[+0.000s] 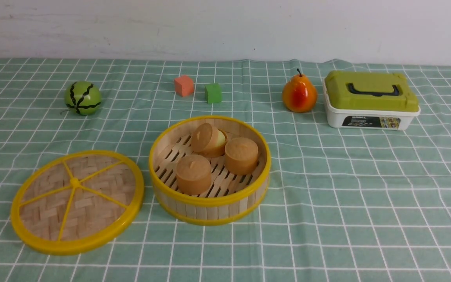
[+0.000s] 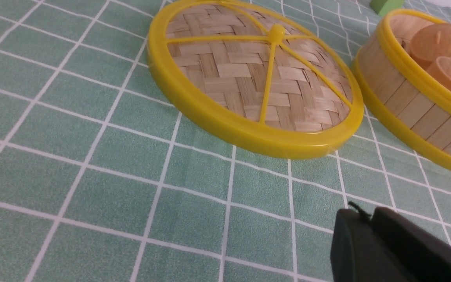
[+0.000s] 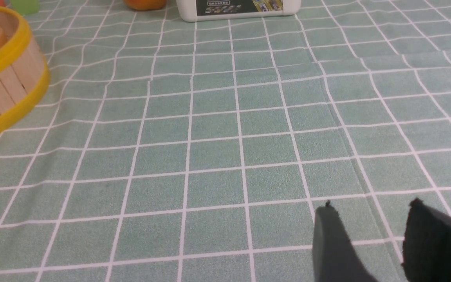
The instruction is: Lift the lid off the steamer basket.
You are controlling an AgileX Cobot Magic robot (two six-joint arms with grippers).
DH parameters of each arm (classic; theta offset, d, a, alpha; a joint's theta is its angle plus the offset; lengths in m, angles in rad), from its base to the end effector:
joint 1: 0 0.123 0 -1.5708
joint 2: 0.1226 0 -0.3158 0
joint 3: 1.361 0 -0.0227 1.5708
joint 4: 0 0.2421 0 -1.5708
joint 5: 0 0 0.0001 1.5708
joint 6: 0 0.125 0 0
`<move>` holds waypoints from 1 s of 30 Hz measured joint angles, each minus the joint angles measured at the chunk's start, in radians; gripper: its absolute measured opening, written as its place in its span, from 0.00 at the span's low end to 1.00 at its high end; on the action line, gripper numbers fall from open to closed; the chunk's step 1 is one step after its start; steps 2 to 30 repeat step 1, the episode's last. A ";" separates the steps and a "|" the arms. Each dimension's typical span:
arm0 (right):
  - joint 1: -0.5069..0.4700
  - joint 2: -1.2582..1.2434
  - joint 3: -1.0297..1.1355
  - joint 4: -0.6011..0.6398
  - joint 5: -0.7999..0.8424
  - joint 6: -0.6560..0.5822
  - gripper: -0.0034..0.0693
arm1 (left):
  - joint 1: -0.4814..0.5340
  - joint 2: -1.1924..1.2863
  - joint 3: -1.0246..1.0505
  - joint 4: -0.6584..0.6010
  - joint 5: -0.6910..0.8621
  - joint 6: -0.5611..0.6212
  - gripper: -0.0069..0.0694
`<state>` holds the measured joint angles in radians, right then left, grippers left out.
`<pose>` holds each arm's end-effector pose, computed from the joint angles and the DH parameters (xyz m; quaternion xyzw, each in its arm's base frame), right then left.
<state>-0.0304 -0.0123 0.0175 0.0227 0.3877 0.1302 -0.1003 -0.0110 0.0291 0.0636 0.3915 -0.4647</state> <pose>0.0447 -0.0003 0.1625 0.0706 0.8034 0.0391 0.5899 0.0447 -0.0014 0.1579 -0.1305 0.8006 -0.1369 0.5685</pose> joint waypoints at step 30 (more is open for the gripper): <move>0.000 0.000 0.000 0.000 0.000 0.000 0.38 | 0.000 0.000 0.000 0.000 0.000 0.000 0.16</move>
